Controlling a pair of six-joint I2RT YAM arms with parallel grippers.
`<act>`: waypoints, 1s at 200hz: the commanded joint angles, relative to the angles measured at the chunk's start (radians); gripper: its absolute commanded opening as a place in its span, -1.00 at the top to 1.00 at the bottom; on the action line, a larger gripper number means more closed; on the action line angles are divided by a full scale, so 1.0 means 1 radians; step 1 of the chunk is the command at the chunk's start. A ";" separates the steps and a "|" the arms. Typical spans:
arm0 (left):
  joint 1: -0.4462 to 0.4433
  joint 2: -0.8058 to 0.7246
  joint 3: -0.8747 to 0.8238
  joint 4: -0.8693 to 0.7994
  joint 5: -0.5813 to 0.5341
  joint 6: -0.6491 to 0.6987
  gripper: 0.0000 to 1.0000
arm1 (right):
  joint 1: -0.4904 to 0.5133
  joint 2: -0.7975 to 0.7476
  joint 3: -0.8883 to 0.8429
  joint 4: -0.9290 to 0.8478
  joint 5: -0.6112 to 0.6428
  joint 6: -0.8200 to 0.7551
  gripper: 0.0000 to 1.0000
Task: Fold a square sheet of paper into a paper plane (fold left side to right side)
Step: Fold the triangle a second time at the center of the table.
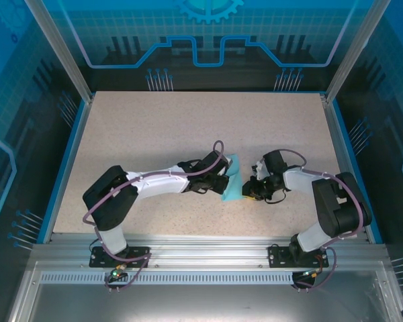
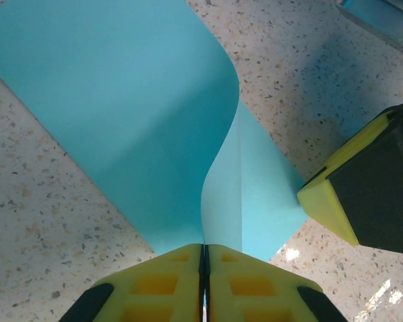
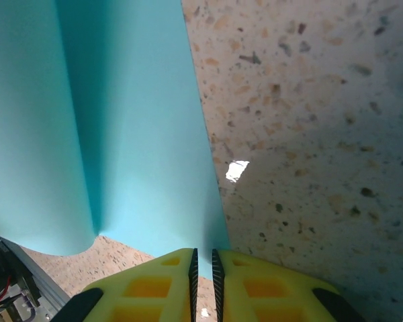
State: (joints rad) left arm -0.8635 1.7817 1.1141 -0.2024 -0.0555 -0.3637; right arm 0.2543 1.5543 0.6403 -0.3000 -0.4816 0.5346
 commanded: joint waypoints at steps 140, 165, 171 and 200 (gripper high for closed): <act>0.055 0.094 0.056 -0.018 -0.009 0.048 0.75 | 0.038 0.055 0.030 -0.090 0.071 -0.039 0.66; 0.065 0.111 0.063 -0.014 -0.006 0.048 0.75 | 0.040 0.059 0.032 -0.091 0.072 -0.040 0.66; 0.066 0.114 0.065 -0.010 -0.003 0.048 0.75 | 0.040 0.061 0.033 -0.090 0.071 -0.041 0.66; 0.067 0.133 0.081 -0.003 0.003 0.046 0.75 | 0.044 0.066 0.035 -0.090 0.070 -0.041 0.66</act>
State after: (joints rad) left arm -0.8055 1.8942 1.1587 -0.2180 -0.0582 -0.3367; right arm 0.2707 1.5806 0.6796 -0.3489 -0.4595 0.5114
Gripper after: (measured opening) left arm 0.123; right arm 0.171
